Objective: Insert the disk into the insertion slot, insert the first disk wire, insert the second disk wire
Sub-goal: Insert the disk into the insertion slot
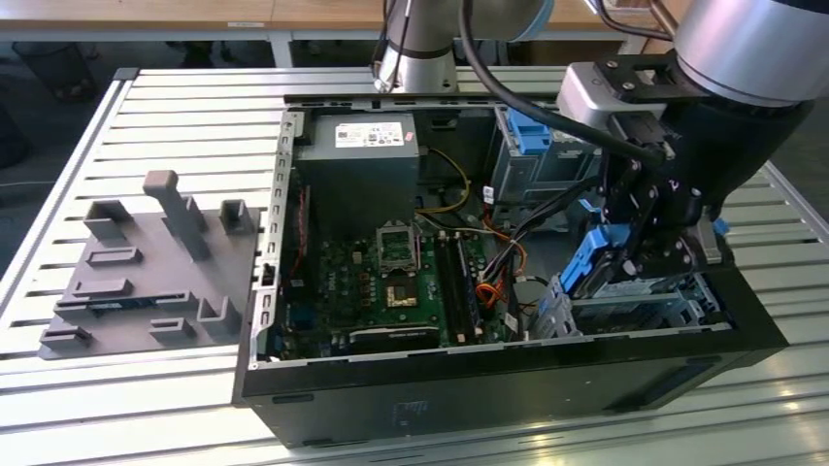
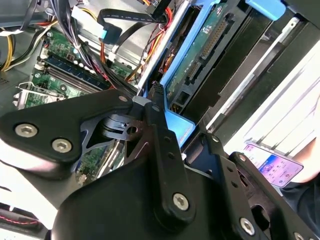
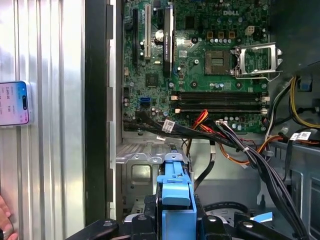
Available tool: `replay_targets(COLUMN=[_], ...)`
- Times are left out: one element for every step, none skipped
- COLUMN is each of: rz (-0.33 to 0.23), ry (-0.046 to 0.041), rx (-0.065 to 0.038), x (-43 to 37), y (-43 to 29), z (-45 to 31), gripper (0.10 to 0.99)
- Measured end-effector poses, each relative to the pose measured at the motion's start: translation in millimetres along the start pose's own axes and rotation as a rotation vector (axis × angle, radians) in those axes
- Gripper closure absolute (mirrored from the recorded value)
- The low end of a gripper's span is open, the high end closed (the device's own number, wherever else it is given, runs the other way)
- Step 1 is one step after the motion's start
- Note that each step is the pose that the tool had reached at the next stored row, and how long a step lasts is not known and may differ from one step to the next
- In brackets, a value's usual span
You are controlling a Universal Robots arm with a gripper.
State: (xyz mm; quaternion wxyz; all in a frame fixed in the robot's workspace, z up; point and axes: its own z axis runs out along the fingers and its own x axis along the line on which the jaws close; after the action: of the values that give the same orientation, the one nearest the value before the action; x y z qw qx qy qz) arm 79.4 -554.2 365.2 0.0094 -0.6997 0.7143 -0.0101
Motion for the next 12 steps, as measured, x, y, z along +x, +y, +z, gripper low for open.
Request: replay_targets(rz=[0.000,0.000,0.000,0.000,0.000,0.000,0.000,0.000,0.000,0.000,0.000,0.000], ry=[0.0000,0.0000,0.0001,-0.0001,-0.0005,-0.0003,-0.0003,-0.0009,-0.0015,-0.0021,-0.0029,-0.0030], rx=[0.000,0.000,0.000,0.000,0.000,0.000,0.000,0.000,0.000,0.000,0.000,0.000], x=[0.0,0.0,0.0,0.0,0.0,0.0,0.0,0.0,0.0,0.0,0.0,0.0], y=[0.0,0.1,0.1,0.1,0.1,0.1,0.2,0.2,0.3,0.3,0.3,0.3], z=[0.8,1.7,2.4,3.2,4.0,4.9,5.8,6.9,8.1,9.3,10.5,11.5], gripper=[0.722,0.722,0.710,0.651,0.651,0.651,0.588,0.588,0.588,0.588,0.588,0.600])
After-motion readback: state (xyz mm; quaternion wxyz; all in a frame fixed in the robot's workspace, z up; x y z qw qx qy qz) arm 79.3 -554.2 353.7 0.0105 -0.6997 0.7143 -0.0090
